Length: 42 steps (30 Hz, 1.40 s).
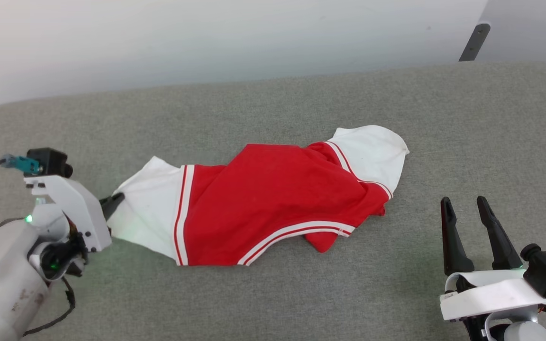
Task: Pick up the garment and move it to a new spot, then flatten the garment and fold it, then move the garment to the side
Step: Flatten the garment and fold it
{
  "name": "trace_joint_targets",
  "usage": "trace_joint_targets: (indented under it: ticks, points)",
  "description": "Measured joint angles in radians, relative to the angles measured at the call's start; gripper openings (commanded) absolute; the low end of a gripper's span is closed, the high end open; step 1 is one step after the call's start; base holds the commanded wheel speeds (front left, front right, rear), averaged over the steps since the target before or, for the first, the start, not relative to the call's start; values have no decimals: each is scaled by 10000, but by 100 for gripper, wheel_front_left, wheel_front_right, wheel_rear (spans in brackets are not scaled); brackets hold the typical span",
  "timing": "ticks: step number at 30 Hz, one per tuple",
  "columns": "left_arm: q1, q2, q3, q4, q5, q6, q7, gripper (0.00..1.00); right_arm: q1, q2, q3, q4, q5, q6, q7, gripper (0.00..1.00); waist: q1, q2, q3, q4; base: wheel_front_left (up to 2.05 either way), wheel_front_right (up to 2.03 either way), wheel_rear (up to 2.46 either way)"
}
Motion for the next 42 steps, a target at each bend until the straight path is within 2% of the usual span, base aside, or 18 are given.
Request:
trace_joint_targets:
  ticks: [3, 4, 5, 6, 7, 13, 19, 23, 25, 28, 31, 37, 42]
  points:
    - [-7, -159, 25, 140, 54, 0, -326, 0, 45, -4, 6, -2, 0, 0, -2, 100, 0, 0, -20, -21, 0, 0, 0]
    - [-7, -207, 6, 205, 119, 0, -418, 12, 45, -4, 6, -2, 0, 0, 0, 100, 0, 0, -10, -47, 0, 0, 0]
    - [-7, -259, -8, 299, 157, -2, -516, 41, 46, -4, 8, -2, 0, 0, -2, 100, 0, 0, -2, -72, 0, 0, 0]
    - [-7, -278, -31, 389, 205, -2, -568, 80, 46, -4, 12, 0, 0, 0, 0, 100, 0, 0, 4, -95, 0, 0, 0]
    - [-5, -288, -61, 479, 238, -4, -631, 100, 48, -6, 13, 4, -2, 0, -2, 100, 0, 0, 7, -114, 0, 0, 0]
    - [140, -334, -58, 805, 516, -4, -1636, 100, 62, -263, 180, 161, -61, 0, 2, 100, 0, 0, -66, -113, 0, 0, 0]
    - [722, -437, 232, 554, 840, 6, -3969, 100, 18, -754, 357, 178, -58, 0, 479, 100, 0, 0, -130, 177, 0, 0, 0]
    - [1482, -761, 955, -36, 1081, 412, -4552, 100, -105, -1365, 767, 109, -52, -2, 1170, 100, -1, 0, -152, 487, 0, 0, 0]
    - [1913, -949, 2084, -744, 1868, 842, -4556, 100, -100, -1825, 1227, -54, 155, 6, 1542, 100, 0, 0, -161, 677, 0, 0, 0]
    - [3142, -1469, 4015, -2151, 3058, 1340, -4594, 100, -140, -2681, 1576, -130, 339, 4, 2222, 100, 0, 0, -167, 990, 0, 0, 0]
    - [4889, -2174, 5193, -3363, 4401, 1599, -4589, 100, -484, -3544, 2000, -221, 500, 6, 2932, 100, 0, 0, -166, 1310, 0, 0, 0]
    - [6588, -3154, 6706, -4890, 6648, 1889, -4592, 100, -1420, -5845, 3831, -437, 1383, 6, 4727, 100, 0, 0, -97, 1902, 0, 0, 0]
    - [7148, -3814, 7356, -5601, 8203, 1918, -4592, 100, -2620, -8149, 6117, -957, 2585, 6, 5737, 100, 0, 0, 71, 2315, 0, 0, 0]
